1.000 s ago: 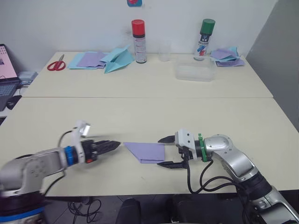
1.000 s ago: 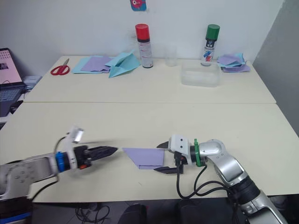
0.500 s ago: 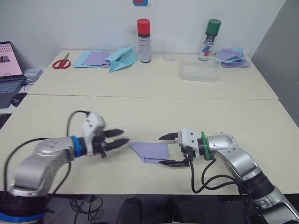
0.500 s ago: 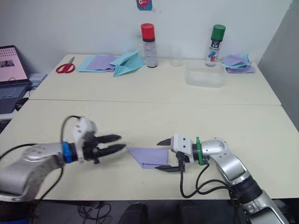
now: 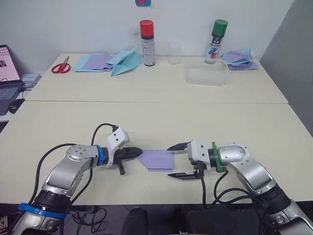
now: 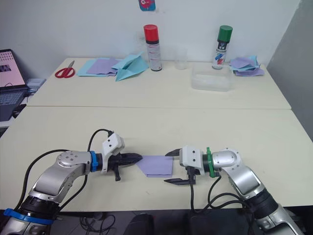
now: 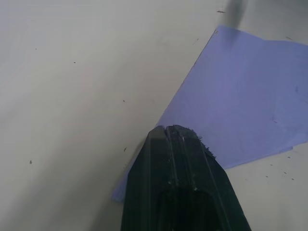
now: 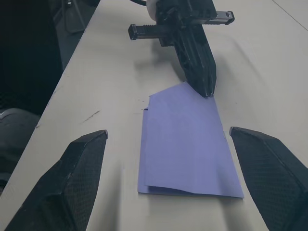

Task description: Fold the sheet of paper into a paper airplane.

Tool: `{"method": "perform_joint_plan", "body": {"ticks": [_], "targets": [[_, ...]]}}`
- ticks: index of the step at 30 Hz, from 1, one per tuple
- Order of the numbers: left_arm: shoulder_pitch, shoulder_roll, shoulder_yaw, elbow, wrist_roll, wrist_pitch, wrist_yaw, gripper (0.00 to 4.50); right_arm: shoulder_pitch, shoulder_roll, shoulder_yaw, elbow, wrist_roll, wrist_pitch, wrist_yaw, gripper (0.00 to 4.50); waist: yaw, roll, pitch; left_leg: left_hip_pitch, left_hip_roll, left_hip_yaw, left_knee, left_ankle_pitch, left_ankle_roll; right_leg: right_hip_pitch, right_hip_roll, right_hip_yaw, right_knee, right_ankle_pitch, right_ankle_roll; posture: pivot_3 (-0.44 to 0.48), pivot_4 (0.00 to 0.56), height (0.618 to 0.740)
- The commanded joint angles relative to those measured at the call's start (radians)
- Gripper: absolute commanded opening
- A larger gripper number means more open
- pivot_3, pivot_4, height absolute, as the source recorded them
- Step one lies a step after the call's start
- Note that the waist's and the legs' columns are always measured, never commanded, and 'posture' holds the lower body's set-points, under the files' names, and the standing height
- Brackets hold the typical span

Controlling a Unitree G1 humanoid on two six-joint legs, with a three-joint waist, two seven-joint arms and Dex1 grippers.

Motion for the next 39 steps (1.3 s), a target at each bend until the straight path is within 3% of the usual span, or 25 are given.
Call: {"method": "perform_joint_plan", "body": {"ticks": [1,4,13,19,20,22,27,39], "targets": [[0.019,0.016,-0.037,0.030,0.018,0.059,-0.029,0.01,0.004,-0.004,0.004,-0.016,-0.033,-0.095,-0.002,4.10,0.000,0.000,0.000,0.001,0.000,0.000,0.000,0.000,0.000,0.000,0.000,0.000,0.000,0.000,0.000,0.000,0.150,0.740],[0.026,0.014,-0.035,0.030,-0.006,0.128,-0.043,0.00,0.005,-0.010,0.005,0.027,-0.082,-0.195,-0.014,3.38,-0.002,0.000,0.000,0.001,0.000,0.000,0.000,0.000,0.000,0.001,0.000,0.000,0.000,0.000,0.000,0.000,0.150,0.740],[0.015,0.001,-0.018,-0.018,-0.058,0.227,-0.039,0.00,-0.008,0.006,0.050,0.106,-0.194,-0.398,-0.047,0.05,-0.002,0.000,0.000,0.002,0.000,0.000,0.000,0.000,0.000,0.002,0.000,0.000,0.000,0.000,0.000,0.000,0.150,0.740],[0.014,0.002,-0.014,-0.020,-0.058,0.230,-0.037,0.00,0.003,-0.019,0.039,0.125,-0.184,-0.469,-0.030,0.05,-0.002,0.000,0.000,0.002,0.000,0.000,0.000,0.000,0.000,0.002,0.000,0.000,0.000,0.000,0.000,0.000,0.150,0.740],[0.013,0.002,-0.013,-0.019,-0.057,0.229,-0.036,0.00,0.006,-0.022,0.035,0.127,-0.180,-0.480,-0.033,0.20,-0.002,0.000,0.000,0.002,0.000,0.000,0.000,0.000,0.000,0.002,0.000,0.000,0.000,0.000,0.000,0.000,0.150,0.740],[0.012,0.000,-0.012,-0.018,-0.058,0.230,-0.035,0.00,0.008,-0.028,0.032,0.142,-0.188,-0.516,-0.043,0.59,-0.002,0.000,0.000,0.003,0.000,0.000,0.000,0.000,0.000,0.002,0.000,0.000,0.000,0.000,0.000,0.000,0.150,0.740],[0.013,-0.004,-0.009,-0.023,-0.062,0.237,-0.033,0.00,0.000,-0.026,0.035,0.243,-0.277,-0.706,-0.130,2.31,-0.002,0.000,0.000,0.003,0.000,0.000,0.000,0.000,0.000,0.003,0.000,0.000,0.000,0.000,0.000,0.000,0.150,0.740],[-0.001,-0.007,-0.008,-0.005,-0.061,0.239,-0.034,0.00,-0.046,0.027,0.052,0.378,-0.341,-0.782,-0.228,2.31,-0.002,0.000,-0.001,0.005,0.000,0.001,0.000,0.000,0.000,0.004,0.000,0.001,0.001,0.000,0.000,0.000,0.150,0.740]]}}
